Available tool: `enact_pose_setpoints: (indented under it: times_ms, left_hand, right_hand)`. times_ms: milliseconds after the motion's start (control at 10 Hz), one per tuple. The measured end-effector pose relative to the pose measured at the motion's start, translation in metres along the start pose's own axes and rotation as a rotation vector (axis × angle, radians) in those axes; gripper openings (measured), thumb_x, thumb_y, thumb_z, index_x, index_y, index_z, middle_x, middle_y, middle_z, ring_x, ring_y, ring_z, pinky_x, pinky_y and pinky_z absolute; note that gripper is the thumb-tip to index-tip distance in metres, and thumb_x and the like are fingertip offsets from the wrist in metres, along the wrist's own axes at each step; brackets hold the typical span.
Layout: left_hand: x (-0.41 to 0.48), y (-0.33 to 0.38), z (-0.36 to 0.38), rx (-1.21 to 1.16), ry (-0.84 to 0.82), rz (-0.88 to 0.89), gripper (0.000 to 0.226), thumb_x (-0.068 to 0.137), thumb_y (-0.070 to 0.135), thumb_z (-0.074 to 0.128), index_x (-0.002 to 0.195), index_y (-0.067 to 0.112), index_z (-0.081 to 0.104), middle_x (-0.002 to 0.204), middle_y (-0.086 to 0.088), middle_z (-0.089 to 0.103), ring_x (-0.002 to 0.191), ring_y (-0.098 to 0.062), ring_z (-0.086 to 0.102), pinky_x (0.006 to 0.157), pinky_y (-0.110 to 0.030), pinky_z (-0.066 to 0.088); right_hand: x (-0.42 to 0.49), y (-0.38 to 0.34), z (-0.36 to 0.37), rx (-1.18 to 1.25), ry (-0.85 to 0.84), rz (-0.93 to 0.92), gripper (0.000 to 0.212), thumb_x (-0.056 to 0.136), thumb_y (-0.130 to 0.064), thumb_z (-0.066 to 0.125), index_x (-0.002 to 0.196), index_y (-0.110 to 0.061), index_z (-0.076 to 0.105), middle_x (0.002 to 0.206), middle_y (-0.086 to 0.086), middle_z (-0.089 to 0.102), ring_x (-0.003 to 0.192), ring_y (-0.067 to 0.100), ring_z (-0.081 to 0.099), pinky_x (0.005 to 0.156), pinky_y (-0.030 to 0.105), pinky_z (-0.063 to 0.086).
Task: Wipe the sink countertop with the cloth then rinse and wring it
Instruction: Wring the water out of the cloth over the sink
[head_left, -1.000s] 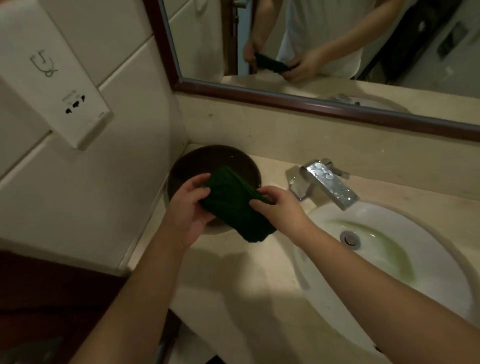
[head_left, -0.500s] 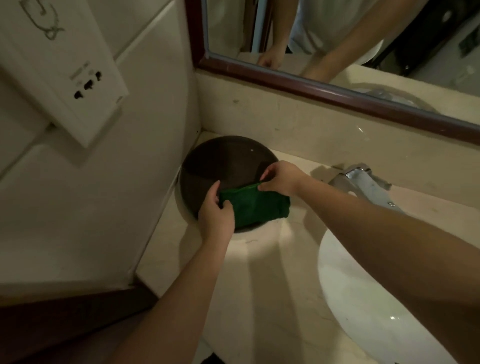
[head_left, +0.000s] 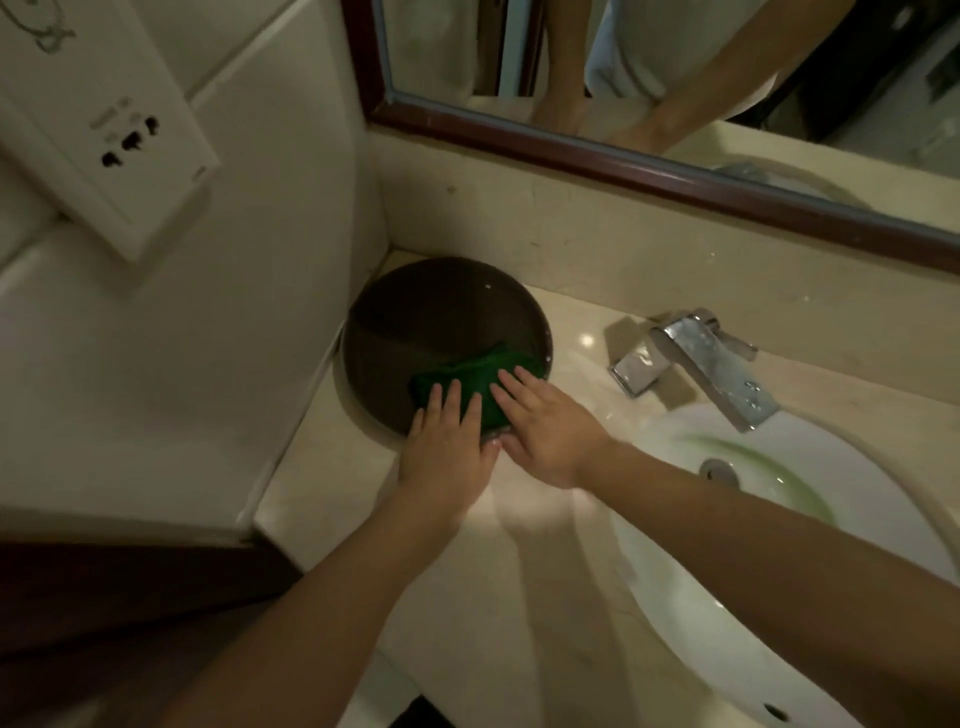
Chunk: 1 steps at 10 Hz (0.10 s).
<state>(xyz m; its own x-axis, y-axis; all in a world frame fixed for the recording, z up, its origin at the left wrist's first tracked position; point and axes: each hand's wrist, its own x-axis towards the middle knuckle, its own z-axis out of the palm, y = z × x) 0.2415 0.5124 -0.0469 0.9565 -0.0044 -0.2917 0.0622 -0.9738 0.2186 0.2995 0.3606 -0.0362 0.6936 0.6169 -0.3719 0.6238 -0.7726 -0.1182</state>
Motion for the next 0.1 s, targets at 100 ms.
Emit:
enact_pose_setpoints:
  times_ms: [100]
  left_hand:
    - [0.0050, 0.0045, -0.0062, 0.017, -0.034, -0.047, 0.062, 0.099, 0.051, 0.025, 0.153, 0.021, 0.018, 0.162, -0.008, 0.012, 0.148, -0.031, 0.007, 0.119, -0.049, 0.013]
  right_hand:
    - [-0.0013, 0.0047, -0.0067, 0.018, 0.020, -0.011, 0.066, 0.100, -0.052, 0.028, 0.155, -0.017, 0.016, 0.163, 0.008, 0.011, 0.150, 0.026, 0.004, 0.122, 0.040, 0.009]
